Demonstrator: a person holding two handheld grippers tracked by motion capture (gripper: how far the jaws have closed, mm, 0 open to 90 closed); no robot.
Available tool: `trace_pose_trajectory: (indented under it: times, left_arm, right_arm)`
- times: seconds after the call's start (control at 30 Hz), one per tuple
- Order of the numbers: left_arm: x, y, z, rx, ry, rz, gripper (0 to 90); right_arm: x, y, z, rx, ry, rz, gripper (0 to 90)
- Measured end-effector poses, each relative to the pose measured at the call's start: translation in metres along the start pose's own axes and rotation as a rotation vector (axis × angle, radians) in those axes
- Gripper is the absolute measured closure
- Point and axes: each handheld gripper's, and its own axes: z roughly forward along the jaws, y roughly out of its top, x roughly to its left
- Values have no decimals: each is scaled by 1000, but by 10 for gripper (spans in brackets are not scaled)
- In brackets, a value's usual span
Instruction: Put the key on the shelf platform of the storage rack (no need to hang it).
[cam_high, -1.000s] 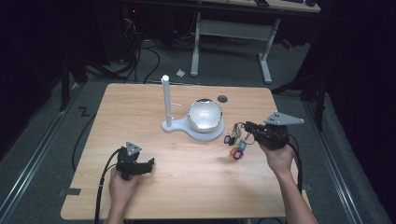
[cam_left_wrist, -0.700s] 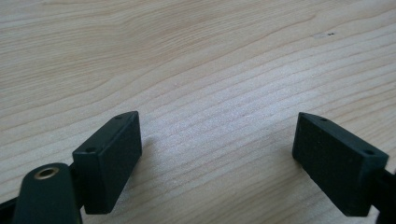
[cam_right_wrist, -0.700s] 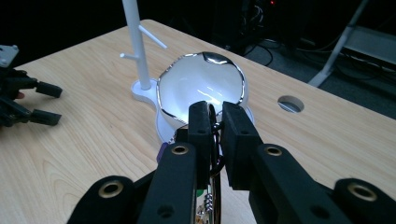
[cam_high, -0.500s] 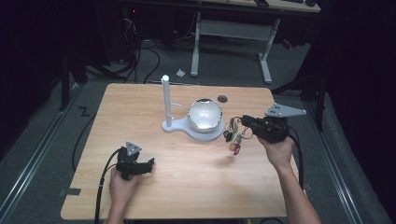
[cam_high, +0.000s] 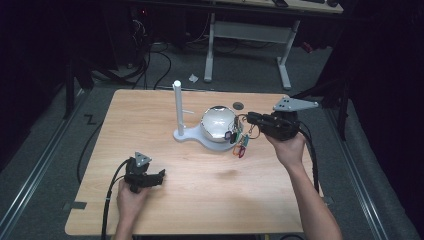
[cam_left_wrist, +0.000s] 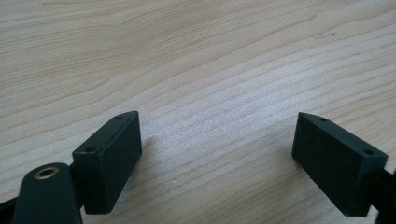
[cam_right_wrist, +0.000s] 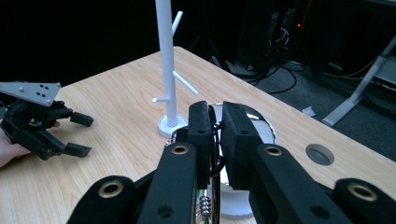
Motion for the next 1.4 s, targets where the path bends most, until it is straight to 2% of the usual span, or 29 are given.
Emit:
trace_pose_trajectory:
  times: [0.23, 0.43, 0.9, 1.17, 1.4]
  left_arm:
    - [1, 0, 0, 0, -5, -4, 164]
    - [5, 0, -1, -13, -36, -31, 164]
    - [3, 0, -1, -10, -21, -23, 174]
    - [3, 0, -1, -7, -22, -20, 172]
    - [3, 0, -1, -8, -21, -18, 170]
  right_arm:
    - [-1, 14, 9, 5, 3, -10, 832]
    - [-6, 28, 19, 4, -3, -13, 832]
    - [-13, 49, 49, 10, -21, -1, 832]
    - [-16, 54, 65, 26, -40, -1, 831]
    - [-21, 47, 84, 53, -58, 9, 831]
